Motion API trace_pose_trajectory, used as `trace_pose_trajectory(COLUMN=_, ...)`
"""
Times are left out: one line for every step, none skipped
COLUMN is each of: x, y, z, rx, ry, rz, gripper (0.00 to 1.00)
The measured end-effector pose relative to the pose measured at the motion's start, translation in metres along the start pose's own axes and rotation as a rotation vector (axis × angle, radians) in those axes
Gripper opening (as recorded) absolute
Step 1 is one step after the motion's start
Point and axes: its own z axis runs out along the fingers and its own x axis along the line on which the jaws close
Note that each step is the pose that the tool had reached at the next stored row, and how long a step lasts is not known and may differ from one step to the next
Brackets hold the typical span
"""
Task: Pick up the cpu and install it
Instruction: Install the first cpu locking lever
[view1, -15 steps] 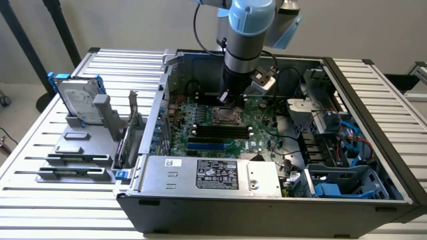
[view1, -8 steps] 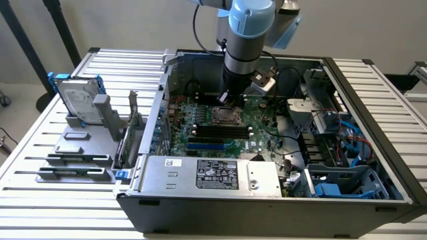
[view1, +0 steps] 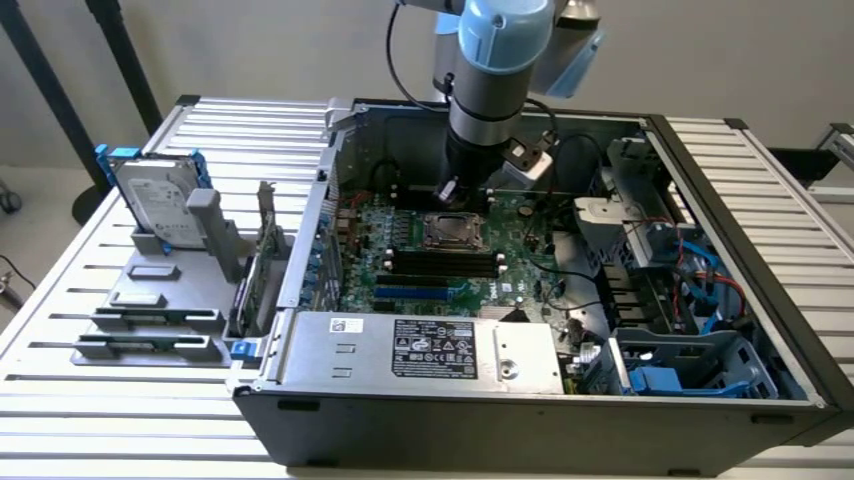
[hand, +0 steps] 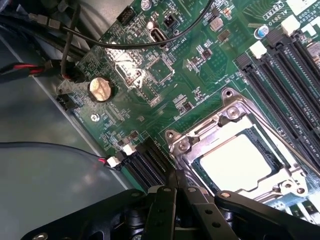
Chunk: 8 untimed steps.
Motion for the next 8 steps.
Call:
trace_pose_trajectory(x=-0.001, y=-0.0001, z=-0.0017, rx=0.0021, ry=0.0024, rz=0.000, gripper=0.11)
trace_pose_trajectory(x=-0.002, y=-0.0002, z=-0.0034, rx=0.0043, ry=0.0046, rz=0.000, gripper=0.11)
trace_pose_trajectory(x=-0.004, y=-0.0005, z=-0.0049, rx=0.0067, ry=0.0072, rz=0.000, gripper=0.11)
trace_pose_trajectory(x=-0.006, y=-0.0008, z=-0.0064, rx=0.0092, ry=0.0101, rz=0.000, gripper=0.11)
trace_pose_trajectory(x=-0.009, y=-0.0012, z=-0.0080, rx=0.0118, ry=0.0130, rz=0.000, gripper=0.11)
trace_pose_trajectory(x=-0.011, y=-0.0015, z=-0.0095, rx=0.0142, ry=0.0157, rz=0.001, gripper=0.11)
trace_pose_trajectory(x=-0.013, y=-0.0019, z=-0.0111, rx=0.0167, ry=0.0184, rz=0.001, gripper=0.11)
trace_pose_trajectory(x=-0.016, y=-0.0022, z=-0.0126, rx=0.0191, ry=0.0212, rz=0.001, gripper=0.11)
